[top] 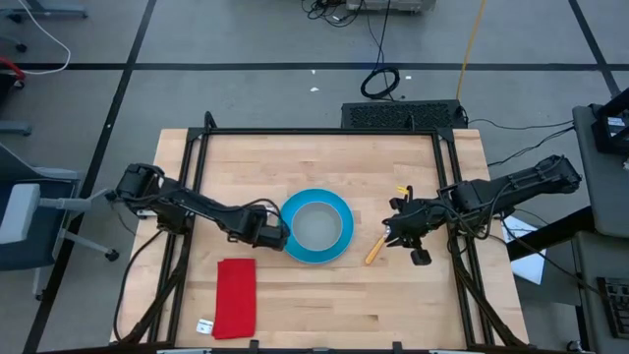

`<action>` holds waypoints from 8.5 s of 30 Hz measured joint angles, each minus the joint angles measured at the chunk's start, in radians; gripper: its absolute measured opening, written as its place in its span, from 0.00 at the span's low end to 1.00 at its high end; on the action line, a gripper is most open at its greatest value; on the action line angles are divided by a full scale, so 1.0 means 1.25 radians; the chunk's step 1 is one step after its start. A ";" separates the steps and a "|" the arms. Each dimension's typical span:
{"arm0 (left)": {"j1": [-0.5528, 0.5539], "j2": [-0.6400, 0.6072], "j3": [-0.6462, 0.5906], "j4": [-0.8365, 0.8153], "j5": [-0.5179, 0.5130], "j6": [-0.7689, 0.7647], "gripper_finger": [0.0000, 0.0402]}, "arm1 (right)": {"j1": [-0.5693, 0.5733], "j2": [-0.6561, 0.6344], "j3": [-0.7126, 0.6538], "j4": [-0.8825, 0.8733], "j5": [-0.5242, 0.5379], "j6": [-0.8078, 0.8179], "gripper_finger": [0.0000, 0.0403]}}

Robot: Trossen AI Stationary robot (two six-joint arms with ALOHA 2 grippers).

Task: Set table place
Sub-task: Put the blue fork to the left of the blue plate, then put the orange spoon into the gray bowl

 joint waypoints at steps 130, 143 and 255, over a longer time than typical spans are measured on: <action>-0.002 0.033 0.026 -0.015 0.006 0.027 0.22 | 0.000 0.000 0.000 0.028 0.000 0.012 0.11; -0.042 0.033 0.241 -0.319 -0.069 0.019 0.22 | 0.000 0.000 0.000 0.021 -0.001 0.021 0.11; -0.269 -0.256 0.411 -0.662 -0.513 0.711 0.22 | 0.215 0.321 0.000 0.025 0.278 1.420 0.11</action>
